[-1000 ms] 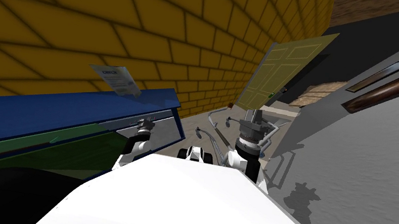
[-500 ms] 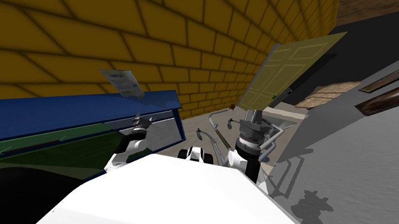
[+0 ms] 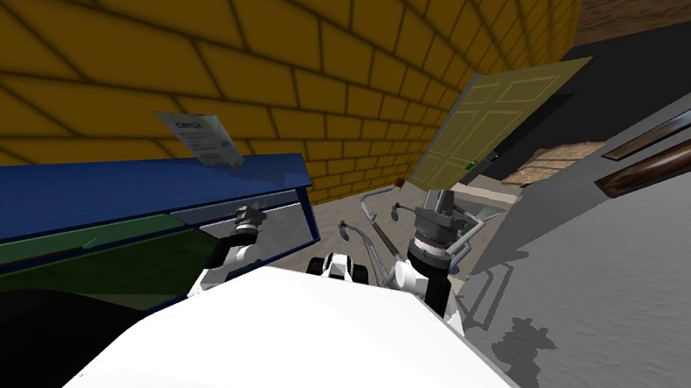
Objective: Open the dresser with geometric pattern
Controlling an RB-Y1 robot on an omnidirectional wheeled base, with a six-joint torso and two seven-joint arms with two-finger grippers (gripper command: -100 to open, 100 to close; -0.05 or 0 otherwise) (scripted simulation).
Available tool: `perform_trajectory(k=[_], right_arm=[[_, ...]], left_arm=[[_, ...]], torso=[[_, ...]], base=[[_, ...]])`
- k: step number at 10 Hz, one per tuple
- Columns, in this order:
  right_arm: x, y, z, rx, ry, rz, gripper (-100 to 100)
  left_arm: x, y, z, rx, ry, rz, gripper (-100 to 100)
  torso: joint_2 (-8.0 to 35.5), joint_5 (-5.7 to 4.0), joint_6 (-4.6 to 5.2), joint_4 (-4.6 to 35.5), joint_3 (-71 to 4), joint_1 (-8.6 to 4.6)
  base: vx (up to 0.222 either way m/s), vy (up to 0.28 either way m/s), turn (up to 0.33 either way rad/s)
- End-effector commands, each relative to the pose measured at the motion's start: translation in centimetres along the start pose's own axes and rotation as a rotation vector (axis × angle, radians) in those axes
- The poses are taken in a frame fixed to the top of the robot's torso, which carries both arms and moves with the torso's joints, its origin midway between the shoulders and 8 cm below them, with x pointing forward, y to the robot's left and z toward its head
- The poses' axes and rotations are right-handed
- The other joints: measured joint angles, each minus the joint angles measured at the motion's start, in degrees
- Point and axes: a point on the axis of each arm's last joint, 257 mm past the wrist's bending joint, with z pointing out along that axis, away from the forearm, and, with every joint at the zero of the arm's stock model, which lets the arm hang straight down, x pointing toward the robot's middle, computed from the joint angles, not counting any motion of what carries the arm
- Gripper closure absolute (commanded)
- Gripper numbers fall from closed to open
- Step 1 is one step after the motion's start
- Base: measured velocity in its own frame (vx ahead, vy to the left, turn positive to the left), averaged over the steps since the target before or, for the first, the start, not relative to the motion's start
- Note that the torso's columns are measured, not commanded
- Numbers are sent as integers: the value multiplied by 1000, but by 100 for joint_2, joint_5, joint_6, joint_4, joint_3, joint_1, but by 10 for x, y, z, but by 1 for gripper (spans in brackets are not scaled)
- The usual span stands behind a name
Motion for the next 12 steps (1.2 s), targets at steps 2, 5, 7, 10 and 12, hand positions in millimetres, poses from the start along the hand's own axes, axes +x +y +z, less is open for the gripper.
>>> perform_trajectory(k=[2, 5, 7, 10, 12], right_arm=[[0, 0, 0, 0, 0, 0, 0], [0, 0, 0, 0, 0, 0, 0], [0, 0, 0, 0, 0, 0, 0], [0, 0, 0, 0, 0, 0, 0], [0, 0, 0, 0, 0, 0, 0]], left_arm=[[-11, -7, -6, -26, -24, 0, -100], [-19, -10, -11, -43, -39, 1, -100], [-24, -12, -14, -55, -49, 3, -100], [-30, -14, -18, -71, -62, 4, -100], [-33, -15, -21, -81, -69, 5, -100]], torso=[[-12, 22, 10, -16, -3, 13], [-57, 71, 28, -50, -22, 59], [-56, 77, 12, -54, -20, 72], [-51, 82, 7, -54, -16, 81], [-43, 82, 0, -51, -11, 88]], base=[[23, -5, 37], [6, -2, 9], [14, -6, 9], [26, -16, 23], [20, -13, 8]])
